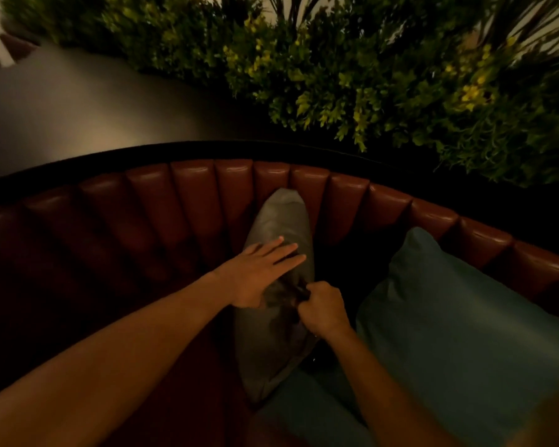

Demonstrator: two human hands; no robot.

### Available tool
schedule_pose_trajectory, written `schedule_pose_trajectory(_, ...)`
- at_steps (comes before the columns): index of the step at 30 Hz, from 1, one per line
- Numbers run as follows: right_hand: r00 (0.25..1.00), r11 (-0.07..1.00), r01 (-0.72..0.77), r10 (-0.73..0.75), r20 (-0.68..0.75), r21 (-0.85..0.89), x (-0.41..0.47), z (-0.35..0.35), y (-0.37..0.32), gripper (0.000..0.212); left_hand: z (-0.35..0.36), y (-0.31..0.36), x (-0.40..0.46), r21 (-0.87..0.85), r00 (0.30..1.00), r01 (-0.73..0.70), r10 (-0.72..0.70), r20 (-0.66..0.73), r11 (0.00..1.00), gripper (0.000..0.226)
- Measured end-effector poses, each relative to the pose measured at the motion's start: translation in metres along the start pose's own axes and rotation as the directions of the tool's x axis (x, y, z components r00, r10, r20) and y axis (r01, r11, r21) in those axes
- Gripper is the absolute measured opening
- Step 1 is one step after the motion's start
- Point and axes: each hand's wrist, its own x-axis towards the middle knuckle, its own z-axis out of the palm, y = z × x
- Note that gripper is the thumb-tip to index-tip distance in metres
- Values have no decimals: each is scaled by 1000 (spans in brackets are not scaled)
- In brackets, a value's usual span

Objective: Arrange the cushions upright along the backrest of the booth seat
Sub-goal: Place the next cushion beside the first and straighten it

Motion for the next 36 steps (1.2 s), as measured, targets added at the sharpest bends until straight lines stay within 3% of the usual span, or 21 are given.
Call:
schedule_pose_trajectory(2,991,993,106,-102,84,-45,1,-15,-16,12,-15,-14,-1,30,1000,7,-7,-3,1000,120)
schedule_pose_trajectory(4,967,972,225,-213,141,-72,-2,-30,-34,22,-29,-27,-6,19,1000,-12,12,5,1000,112)
schedule_pose_trajectory(6,939,944,314,-293,178,-103,1,-43,-54,9,-41,-41,-19,-37,1000,-27,27,-4,999,94)
schedule_pose_trajectory(8,908,908,396,-364,208,-139,3,-51,-78,16,-47,-52,-41,-158,999,-18,10,-53,987,68)
schedule_pose_trajectory(12,871,875,482,-474,130,-41,0,-47,-128,17,-43,-72,-102,-413,951,59,-176,-252,909,25)
schedule_pose_trajectory(16,821,827,562,-562,100,28,-11,-23,-171,10,-23,-71,-165,-538,876,157,-368,-312,828,27)
schedule_pose_trajectory(20,771,760,621,-637,28,193,-24,0,-198,31,2,-66,-224,-714,710,249,-624,-325,654,30)
schedule_pose_trajectory(24,750,754,562,-638,175,339,-34,21,-209,76,10,-63,-282,-809,544,278,-779,-312,518,30)
schedule_pose_trajectory(31,652,764,640,-598,466,85,-46,85,-217,137,39,-48,-384,-915,240,300,-950,-202,270,26)
schedule_pose_trajectory(33,637,744,665,-609,473,64,-51,104,-225,140,46,-41,-406,-930,167,291,-969,-184,227,36)
schedule_pose_trajectory(36,597,703,699,-673,437,129,-66,131,-247,116,57,-33,-440,-937,79,297,-983,-166,182,45)
